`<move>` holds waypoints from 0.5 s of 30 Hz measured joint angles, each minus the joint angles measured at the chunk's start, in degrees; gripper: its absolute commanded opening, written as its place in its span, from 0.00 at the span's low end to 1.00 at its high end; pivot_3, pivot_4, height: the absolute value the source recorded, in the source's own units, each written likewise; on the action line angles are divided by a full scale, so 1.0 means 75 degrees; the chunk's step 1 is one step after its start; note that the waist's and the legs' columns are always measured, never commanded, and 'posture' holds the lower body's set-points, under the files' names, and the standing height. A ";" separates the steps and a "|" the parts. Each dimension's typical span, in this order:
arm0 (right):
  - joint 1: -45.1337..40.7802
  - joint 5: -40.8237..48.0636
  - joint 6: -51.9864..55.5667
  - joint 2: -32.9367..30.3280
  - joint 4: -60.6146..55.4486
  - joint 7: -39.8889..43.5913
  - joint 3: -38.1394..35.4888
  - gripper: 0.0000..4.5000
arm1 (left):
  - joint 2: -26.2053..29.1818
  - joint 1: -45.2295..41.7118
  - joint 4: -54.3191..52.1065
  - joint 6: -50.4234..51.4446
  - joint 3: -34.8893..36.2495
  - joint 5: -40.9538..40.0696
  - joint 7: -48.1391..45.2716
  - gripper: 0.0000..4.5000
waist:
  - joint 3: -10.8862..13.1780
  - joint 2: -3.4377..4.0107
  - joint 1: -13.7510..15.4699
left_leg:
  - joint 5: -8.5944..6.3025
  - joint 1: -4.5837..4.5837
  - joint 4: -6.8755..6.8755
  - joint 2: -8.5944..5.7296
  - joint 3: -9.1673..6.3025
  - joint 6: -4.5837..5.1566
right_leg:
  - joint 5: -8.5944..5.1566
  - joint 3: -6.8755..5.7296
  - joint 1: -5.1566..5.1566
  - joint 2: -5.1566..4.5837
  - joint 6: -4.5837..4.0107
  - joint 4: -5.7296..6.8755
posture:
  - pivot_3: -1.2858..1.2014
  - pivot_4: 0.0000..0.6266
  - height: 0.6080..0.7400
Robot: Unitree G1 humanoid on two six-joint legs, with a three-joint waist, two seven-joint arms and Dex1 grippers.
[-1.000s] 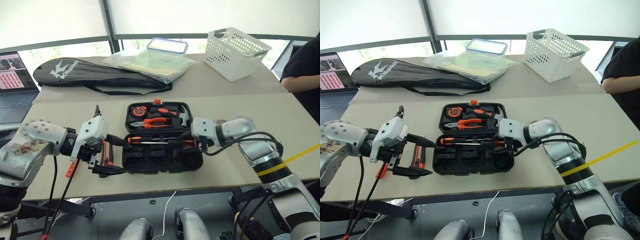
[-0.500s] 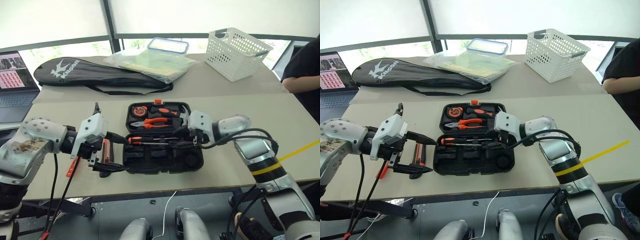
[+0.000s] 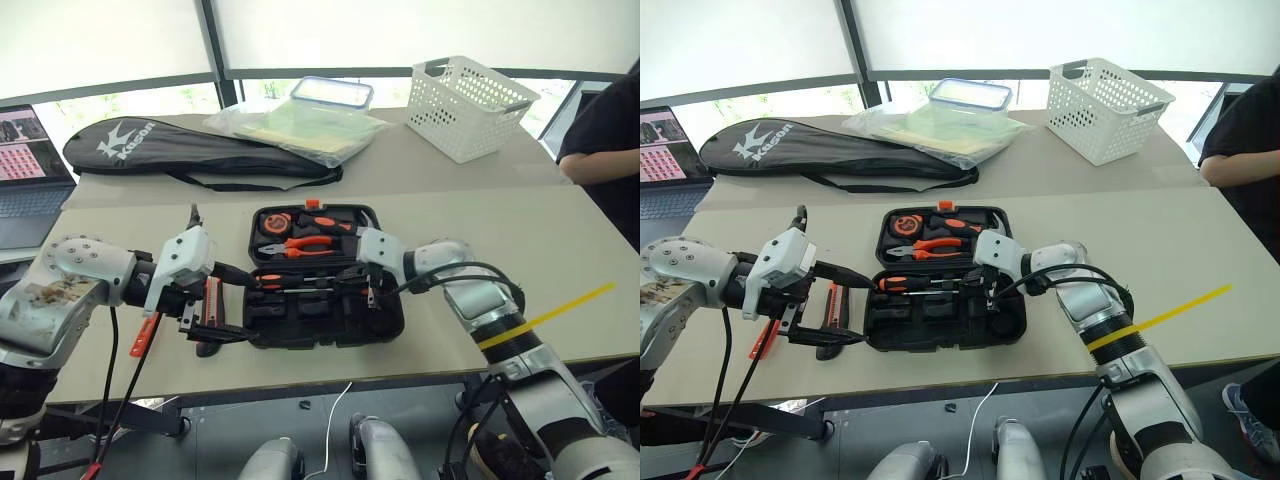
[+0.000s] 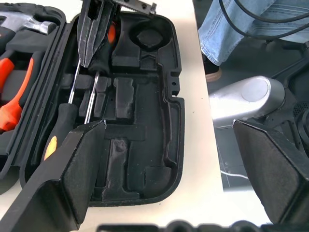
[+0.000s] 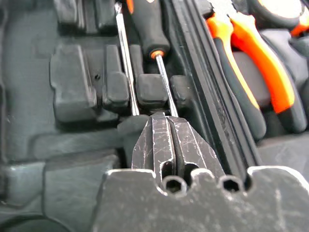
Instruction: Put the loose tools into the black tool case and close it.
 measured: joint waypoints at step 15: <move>-0.0180 0.3583 0.3395 -0.0506 -0.2333 0.1004 -0.2178 0.39 | -0.0316 0.3210 -0.0345 0.0876 0.2932 -0.0012 0.1928 1.00 | -0.0004 -0.0005 -0.0059 | 0.0003 -0.0041 -0.0045 0.0002 -0.0001 -0.0004 | 0.0000 0.0004 -0.0084 0.0002 -0.0002 0.0040 | 0.52 0.24 1.00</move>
